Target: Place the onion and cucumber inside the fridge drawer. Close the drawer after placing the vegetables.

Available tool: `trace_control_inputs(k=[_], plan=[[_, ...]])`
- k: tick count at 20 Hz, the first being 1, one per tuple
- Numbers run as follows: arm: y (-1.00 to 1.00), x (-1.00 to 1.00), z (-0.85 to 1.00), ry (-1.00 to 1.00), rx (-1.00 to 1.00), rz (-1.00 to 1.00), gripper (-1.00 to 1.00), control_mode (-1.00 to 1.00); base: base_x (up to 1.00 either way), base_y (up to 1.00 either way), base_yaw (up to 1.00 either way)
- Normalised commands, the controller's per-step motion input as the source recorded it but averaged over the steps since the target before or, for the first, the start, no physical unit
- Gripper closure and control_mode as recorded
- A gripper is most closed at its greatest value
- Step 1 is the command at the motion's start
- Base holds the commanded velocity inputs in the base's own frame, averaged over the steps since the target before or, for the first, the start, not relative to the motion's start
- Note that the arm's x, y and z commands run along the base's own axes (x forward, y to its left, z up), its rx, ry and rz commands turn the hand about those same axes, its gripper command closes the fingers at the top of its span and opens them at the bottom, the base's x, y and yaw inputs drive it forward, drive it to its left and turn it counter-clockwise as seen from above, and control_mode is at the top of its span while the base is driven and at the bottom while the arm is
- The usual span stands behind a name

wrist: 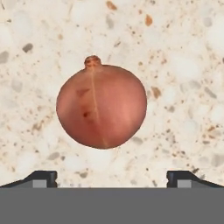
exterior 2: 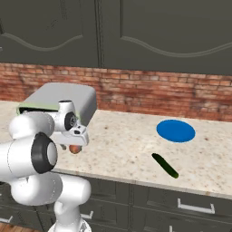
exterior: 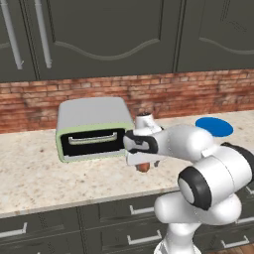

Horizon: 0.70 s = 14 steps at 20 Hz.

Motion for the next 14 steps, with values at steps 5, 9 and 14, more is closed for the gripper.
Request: trace_control_inputs(k=[5,9,14], plan=[[0.0,0.21,-0.21,0.0,0.0,0.0,-1.0,-1.0,0.0,0.0,0.0],[0.0,0.21,-0.17,0.0,0.0,0.0,-1.0,-1.0,0.0,0.0,0.0],[0.02,0.23,-0.18,0.0,0.0,0.01,-1.0,-1.0,0.0,0.0,0.0]])
